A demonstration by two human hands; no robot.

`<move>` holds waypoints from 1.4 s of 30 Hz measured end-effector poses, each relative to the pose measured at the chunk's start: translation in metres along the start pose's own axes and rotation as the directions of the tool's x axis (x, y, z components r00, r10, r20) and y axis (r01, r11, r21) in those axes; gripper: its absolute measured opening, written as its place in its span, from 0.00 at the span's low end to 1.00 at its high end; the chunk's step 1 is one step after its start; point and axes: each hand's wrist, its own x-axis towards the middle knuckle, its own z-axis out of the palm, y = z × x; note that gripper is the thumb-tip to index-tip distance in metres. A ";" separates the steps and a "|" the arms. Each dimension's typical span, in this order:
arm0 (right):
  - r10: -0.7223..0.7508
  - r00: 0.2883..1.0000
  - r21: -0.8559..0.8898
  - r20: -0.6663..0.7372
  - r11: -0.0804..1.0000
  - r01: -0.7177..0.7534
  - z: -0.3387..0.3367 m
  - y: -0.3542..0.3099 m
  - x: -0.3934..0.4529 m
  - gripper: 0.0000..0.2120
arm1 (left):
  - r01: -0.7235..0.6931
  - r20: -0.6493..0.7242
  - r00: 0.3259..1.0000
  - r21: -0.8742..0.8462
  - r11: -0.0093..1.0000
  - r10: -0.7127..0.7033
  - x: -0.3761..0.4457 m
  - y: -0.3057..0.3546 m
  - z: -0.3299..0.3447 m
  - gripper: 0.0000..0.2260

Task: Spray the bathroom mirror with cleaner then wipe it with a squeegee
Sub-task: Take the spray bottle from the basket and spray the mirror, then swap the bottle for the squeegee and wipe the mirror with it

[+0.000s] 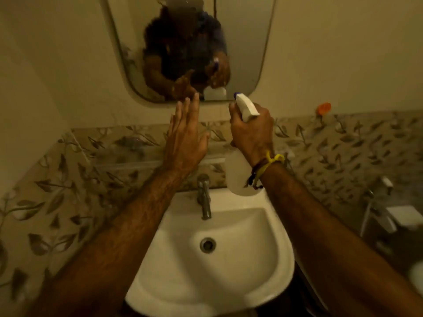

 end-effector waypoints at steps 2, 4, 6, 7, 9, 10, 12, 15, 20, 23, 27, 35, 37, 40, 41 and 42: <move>0.018 0.998 0.023 -0.064 1.000 -0.017 -0.021 0.018 -0.003 0.07 | -0.043 -0.006 0.999 -0.075 0.996 0.043 -0.024 0.016 0.032 0.36; 0.032 0.990 0.008 -0.137 0.999 -0.032 -0.045 0.038 -0.007 0.05 | -0.061 0.017 0.998 -0.140 0.988 0.064 -0.045 0.029 0.067 0.33; 0.053 0.980 -0.015 -0.189 0.998 -0.057 -0.072 0.062 -0.013 0.08 | -0.064 0.069 0.994 -0.199 0.978 0.079 -0.063 0.045 0.102 0.31; 0.075 0.974 -0.019 -0.212 0.997 -0.081 -0.086 0.074 -0.017 0.09 | -0.074 0.091 0.991 -0.228 0.971 0.097 -0.072 0.053 0.118 0.29; 0.116 0.955 -0.043 -0.272 0.990 -0.133 -0.115 0.102 -0.027 0.05 | -0.099 0.124 0.982 -0.284 0.954 0.139 -0.090 0.070 0.150 0.26; 0.134 0.942 -0.062 -0.307 0.985 -0.160 -0.129 0.115 -0.033 0.04 | -0.095 0.157 0.976 -0.307 0.947 0.149 -0.099 0.077 0.165 0.25; 0.189 0.917 -0.086 -0.351 0.969 -0.232 -0.159 0.146 -0.046 0.05 | -0.044 0.294 0.945 -0.318 0.947 0.142 -0.116 0.091 0.193 0.24; 0.298 0.868 -0.108 -0.396 0.924 -0.367 -0.196 0.198 -0.069 0.10 | 0.109 0.596 0.802 -0.212 0.971 0.040 -0.137 0.106 0.241 0.28; 0.451 0.812 -0.165 -0.369 0.829 -0.535 -0.231 0.274 -0.103 0.04 | 0.246 0.832 0.510 0.105 0.964 -0.221 -0.164 0.120 0.308 0.41; 0.541 0.768 -0.156 -0.343 0.773 -0.614 -0.241 0.317 -0.112 0.09 | 0.242 0.816 0.488 0.215 0.946 -0.310 -0.184 0.133 0.334 0.49; 0.621 0.737 -0.180 -0.266 0.720 -0.671 -0.236 0.373 -0.107 0.11 | 0.175 0.682 0.609 0.382 0.907 -0.405 -0.204 0.150 0.356 0.55; 0.677 0.710 -0.117 -0.191 0.703 -0.702 -0.187 0.488 -0.087 0.08 | 0.257 0.605 0.656 0.382 0.888 -0.450 -0.215 0.149 0.375 0.53; 0.710 0.687 -0.107 -0.155 0.679 -0.726 -0.176 0.512 -0.088 0.07 | 0.261 0.596 0.669 0.372 0.891 -0.444 -0.218 0.147 0.377 0.52; 0.741 0.667 -0.134 -0.075 0.655 -0.743 -0.166 0.536 -0.095 0.12 | 0.311 0.586 0.684 0.304 0.900 -0.434 -0.220 0.144 0.378 0.51; 0.750 0.659 -0.153 -0.047 0.647 -0.747 -0.166 0.543 -0.098 0.14 | 0.327 0.585 0.687 0.281 0.902 -0.431 -0.221 0.144 0.378 0.51; 0.759 0.651 -0.169 -0.024 0.639 -0.751 -0.167 0.549 -0.102 0.15 | 0.340 0.584 0.689 0.264 0.903 -0.430 -0.221 0.144 0.377 0.51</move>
